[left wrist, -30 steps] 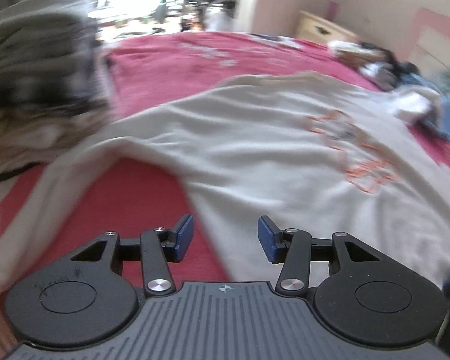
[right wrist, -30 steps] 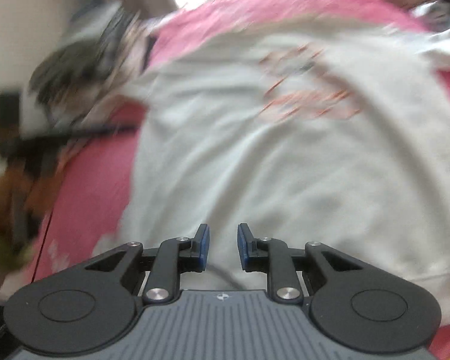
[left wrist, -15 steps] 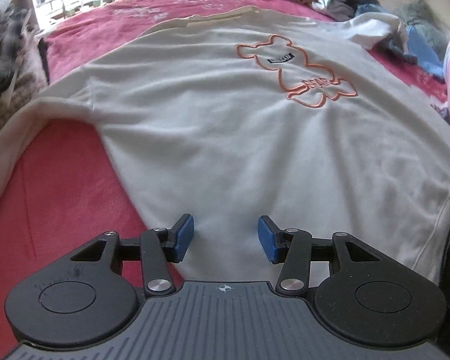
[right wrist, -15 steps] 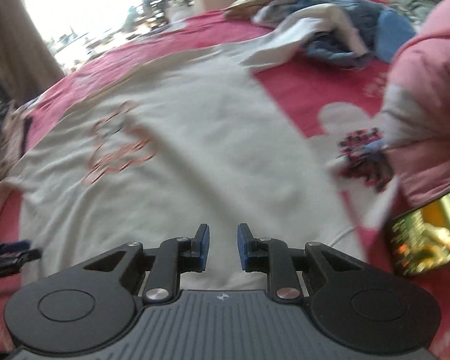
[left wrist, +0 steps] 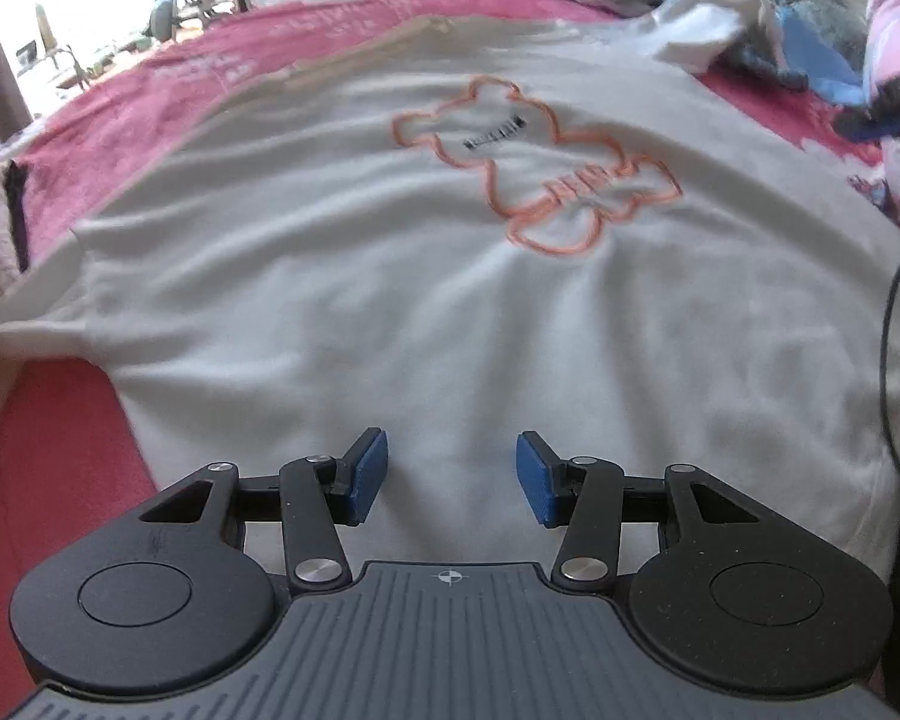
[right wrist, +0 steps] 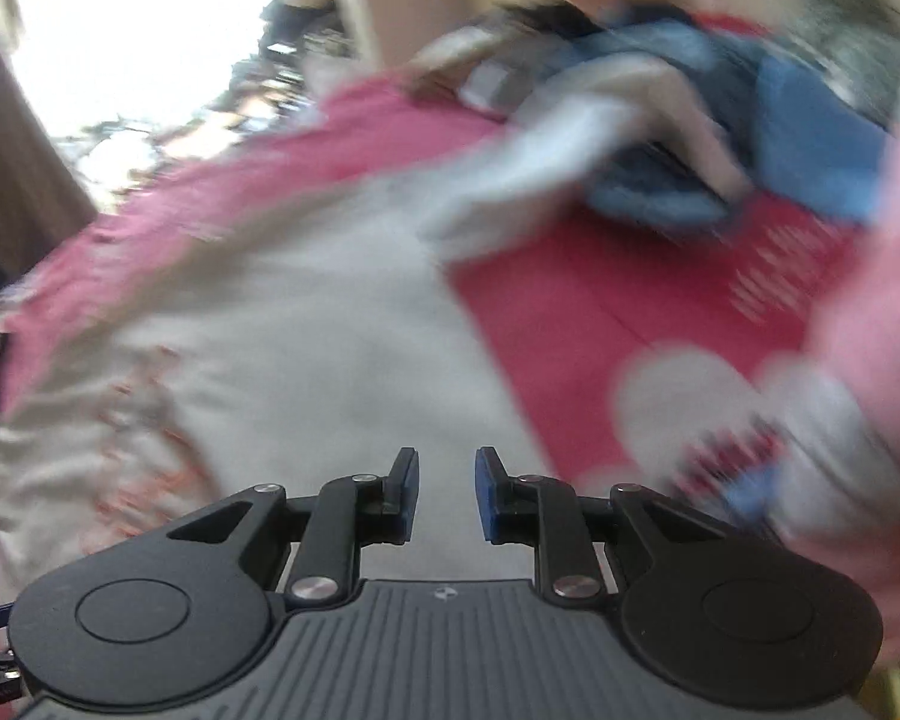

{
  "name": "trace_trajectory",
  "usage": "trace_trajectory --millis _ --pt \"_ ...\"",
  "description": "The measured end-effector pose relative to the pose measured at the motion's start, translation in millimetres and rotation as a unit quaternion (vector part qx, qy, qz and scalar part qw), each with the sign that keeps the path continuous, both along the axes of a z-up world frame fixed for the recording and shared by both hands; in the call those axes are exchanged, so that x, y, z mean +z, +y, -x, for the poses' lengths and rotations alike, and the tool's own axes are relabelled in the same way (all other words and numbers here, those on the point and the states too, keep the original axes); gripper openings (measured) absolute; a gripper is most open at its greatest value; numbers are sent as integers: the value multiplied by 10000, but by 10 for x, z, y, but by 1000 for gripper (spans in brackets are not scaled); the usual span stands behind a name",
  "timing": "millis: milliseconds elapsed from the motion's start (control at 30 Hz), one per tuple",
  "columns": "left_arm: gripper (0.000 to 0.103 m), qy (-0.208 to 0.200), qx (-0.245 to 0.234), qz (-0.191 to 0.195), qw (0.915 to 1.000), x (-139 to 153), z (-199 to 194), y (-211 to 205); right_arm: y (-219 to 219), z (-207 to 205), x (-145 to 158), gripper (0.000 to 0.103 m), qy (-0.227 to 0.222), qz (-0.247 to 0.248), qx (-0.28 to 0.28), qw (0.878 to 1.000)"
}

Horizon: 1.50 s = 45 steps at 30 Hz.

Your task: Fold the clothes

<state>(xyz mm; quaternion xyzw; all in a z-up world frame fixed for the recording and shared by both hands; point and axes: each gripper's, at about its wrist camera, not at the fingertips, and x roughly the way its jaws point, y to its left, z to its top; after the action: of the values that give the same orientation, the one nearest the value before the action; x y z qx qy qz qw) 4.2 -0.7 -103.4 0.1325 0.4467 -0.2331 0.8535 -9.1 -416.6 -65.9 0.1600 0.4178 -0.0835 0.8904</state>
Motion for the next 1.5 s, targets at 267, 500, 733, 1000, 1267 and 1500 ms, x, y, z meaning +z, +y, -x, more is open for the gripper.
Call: trace_trajectory --millis 267,500,733,1000,1267,1500 --pt "48 -1131 1016 19 9884 200 -729 265 1339 -1341 242 31 -193 -478 2037 9777" --pt "49 -1674 1567 -519 9720 155 -1370 736 2149 -2401 -109 38 525 -1735 2065 9615" --pt "50 -918 1231 -304 9877 -107 -1520 1106 2273 -2856 -481 42 1058 -2794 1240 9462" --pt "38 -943 567 33 9939 -197 -1021 956 2440 -3048 -527 42 1320 -2930 1037 9413" --pt "40 -1027 336 191 9940 -52 -775 1091 3262 -3262 -173 42 917 -1053 2759 9510" --pt "50 -1085 1036 -332 9881 -37 -1006 1612 3763 -3400 -364 46 976 616 3742 9201"
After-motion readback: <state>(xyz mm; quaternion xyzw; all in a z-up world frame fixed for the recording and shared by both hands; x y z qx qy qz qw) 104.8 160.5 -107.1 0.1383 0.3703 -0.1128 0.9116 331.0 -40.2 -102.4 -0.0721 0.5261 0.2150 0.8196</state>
